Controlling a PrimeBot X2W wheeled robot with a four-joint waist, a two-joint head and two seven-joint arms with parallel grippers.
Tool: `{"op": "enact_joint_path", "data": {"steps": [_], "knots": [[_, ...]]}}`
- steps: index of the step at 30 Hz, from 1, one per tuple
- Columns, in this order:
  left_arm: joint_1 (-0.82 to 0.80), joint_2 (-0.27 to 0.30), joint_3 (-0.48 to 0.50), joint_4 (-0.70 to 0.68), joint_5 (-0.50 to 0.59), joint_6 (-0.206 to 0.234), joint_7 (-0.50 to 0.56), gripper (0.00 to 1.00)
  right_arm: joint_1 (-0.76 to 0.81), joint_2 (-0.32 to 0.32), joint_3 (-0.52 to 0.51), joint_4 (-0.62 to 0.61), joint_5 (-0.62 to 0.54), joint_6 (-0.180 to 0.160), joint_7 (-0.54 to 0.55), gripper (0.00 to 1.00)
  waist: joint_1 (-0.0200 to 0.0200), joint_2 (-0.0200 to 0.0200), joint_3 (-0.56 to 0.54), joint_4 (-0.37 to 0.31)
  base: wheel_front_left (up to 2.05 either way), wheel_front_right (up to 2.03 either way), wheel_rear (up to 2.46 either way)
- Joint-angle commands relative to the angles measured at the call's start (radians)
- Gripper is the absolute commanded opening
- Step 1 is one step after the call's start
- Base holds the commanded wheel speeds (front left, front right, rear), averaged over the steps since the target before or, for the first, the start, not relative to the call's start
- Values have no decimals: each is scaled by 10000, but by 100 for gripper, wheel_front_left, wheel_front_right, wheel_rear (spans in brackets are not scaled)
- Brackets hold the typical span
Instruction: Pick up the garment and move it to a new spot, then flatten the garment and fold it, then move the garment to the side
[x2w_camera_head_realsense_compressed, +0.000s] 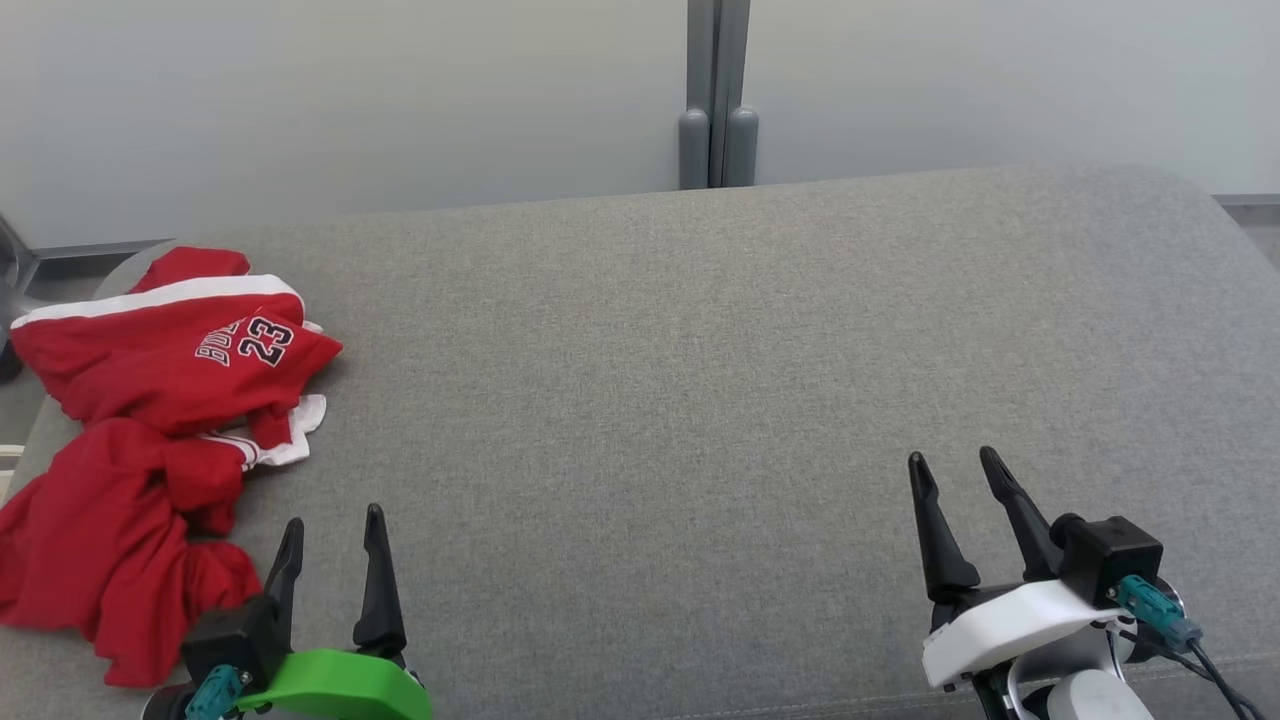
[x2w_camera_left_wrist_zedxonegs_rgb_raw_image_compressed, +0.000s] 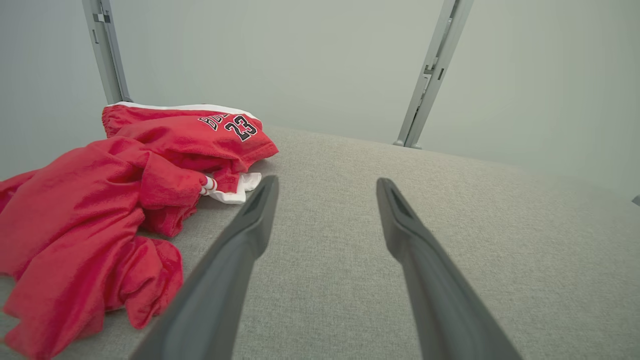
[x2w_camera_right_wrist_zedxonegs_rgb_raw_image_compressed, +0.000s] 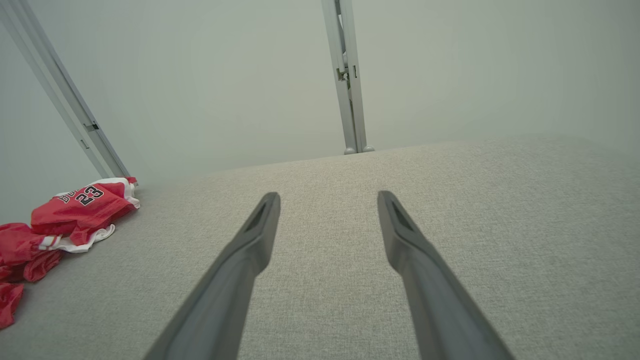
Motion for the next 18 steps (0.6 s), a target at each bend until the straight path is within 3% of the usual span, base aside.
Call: {"op": "enact_joint_path", "data": {"steps": [1,18], "knots": [[151,81,18,-90,221,83,-51,100,-129,-60,26,25,-164,3,-93,100,0,0,-5,0,0,0,0],[520,114,-113,-186,1025,275,-128,100,-113,-70,199,499,-1113,4,-461,100,0,0,-205,-11,0,0,0]]}}
